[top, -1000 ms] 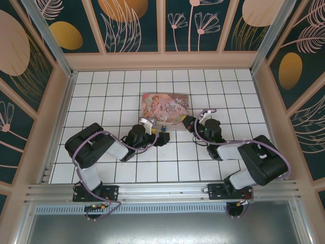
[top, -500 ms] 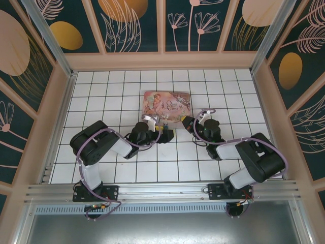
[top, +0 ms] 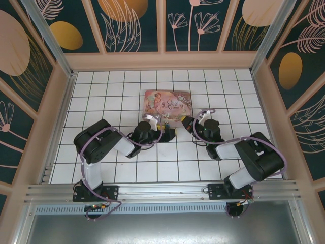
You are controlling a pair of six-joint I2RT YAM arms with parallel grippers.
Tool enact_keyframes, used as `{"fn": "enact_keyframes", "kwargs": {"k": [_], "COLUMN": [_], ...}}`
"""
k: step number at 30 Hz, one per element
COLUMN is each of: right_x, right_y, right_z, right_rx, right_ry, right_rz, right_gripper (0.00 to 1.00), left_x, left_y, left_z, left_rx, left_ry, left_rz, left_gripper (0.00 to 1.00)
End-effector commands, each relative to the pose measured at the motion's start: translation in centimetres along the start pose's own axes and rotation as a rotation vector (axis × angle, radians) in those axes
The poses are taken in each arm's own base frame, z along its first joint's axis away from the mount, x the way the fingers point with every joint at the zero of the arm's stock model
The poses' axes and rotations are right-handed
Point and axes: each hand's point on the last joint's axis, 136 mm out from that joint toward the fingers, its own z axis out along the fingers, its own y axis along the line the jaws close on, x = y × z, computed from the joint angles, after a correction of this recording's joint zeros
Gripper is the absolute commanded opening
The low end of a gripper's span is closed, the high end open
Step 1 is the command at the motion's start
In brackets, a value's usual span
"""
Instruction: Unlock the padlock with the key
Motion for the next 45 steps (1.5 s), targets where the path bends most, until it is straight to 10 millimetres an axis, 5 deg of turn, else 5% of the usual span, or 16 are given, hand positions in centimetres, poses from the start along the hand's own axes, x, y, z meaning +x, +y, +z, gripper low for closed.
{"fn": "enact_keyframes", "kwargs": {"k": [1,16,24,35,45], "right_x": [-0.2,-0.1,-0.1,-0.4,-5.0], "right_y": [0.6,0.4,0.5,1.0,4.4], "right_z": [-0.2,-0.2,-0.1,-0.1,-0.8], "right_rx": [-0.036,-0.031,-0.032,-0.04,-0.062], "right_ry": [-0.004,-0.001,-0.001,0.0,-0.073], "right_rz": [-0.001,0.0,0.001,-0.01,-0.079], "right_gripper": [0.0,0.0,0.0,0.0,0.0], "left_x": [-0.3,-2.2,-2.6,-1.7,-2.4], "left_y": [0.6,-4.6,-4.9,-2.4,-2.5], "left_z": [0.5,0.4,0.2,0.6,-1.7], "left_rx": [-0.035,0.191,0.219,0.104,0.059], "left_ry": [-0.017,-0.029,-0.054,-0.041,-0.072], "left_rz": [0.033,-0.02,-0.073,-0.054,0.003], "left_gripper": [0.93,0.91,0.91,0.92,0.94]}}
